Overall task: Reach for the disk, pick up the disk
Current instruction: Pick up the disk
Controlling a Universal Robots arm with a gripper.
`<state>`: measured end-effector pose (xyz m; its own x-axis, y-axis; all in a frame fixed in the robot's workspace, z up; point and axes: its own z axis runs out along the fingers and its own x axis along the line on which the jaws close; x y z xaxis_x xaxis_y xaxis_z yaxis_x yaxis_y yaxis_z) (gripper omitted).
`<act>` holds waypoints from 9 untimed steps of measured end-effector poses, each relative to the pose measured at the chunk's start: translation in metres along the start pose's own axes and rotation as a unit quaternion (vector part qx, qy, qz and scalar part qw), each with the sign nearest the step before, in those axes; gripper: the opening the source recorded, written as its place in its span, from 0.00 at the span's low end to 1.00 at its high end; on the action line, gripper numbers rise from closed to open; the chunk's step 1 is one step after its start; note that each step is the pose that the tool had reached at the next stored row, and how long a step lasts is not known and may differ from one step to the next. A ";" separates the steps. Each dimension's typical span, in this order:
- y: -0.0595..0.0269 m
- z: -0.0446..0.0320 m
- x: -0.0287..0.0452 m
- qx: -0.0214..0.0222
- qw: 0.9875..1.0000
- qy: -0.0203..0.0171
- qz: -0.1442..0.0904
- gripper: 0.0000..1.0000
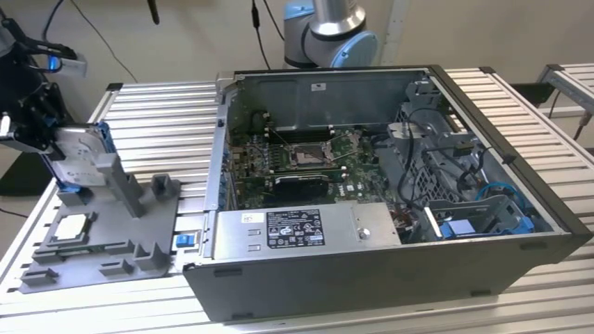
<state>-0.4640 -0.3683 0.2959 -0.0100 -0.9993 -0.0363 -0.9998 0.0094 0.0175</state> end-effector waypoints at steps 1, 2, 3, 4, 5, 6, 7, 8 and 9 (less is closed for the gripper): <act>0.0002 -0.0029 -0.0001 0.000 1.000 0.000 0.000 0.00; 0.0003 -0.0058 -0.0002 0.000 1.000 0.000 0.000 0.00; 0.0004 -0.0088 -0.0003 0.001 1.000 0.000 0.000 0.00; 0.0005 -0.0117 -0.0005 0.000 1.000 0.000 0.000 0.00; 0.0005 -0.0145 -0.0006 0.000 1.000 0.000 0.000 0.00; 0.0006 -0.0173 -0.0007 0.000 1.000 0.000 0.000 0.00; 0.0006 -0.0200 -0.0008 0.001 1.000 0.000 0.000 0.00; 0.0007 -0.0228 -0.0009 0.000 1.000 0.000 0.000 0.00; 0.0007 -0.0257 -0.0010 0.000 1.000 0.000 0.000 0.00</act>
<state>-0.4643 -0.3682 0.3217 -0.0101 -0.9993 -0.0363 -0.9998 0.0095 0.0165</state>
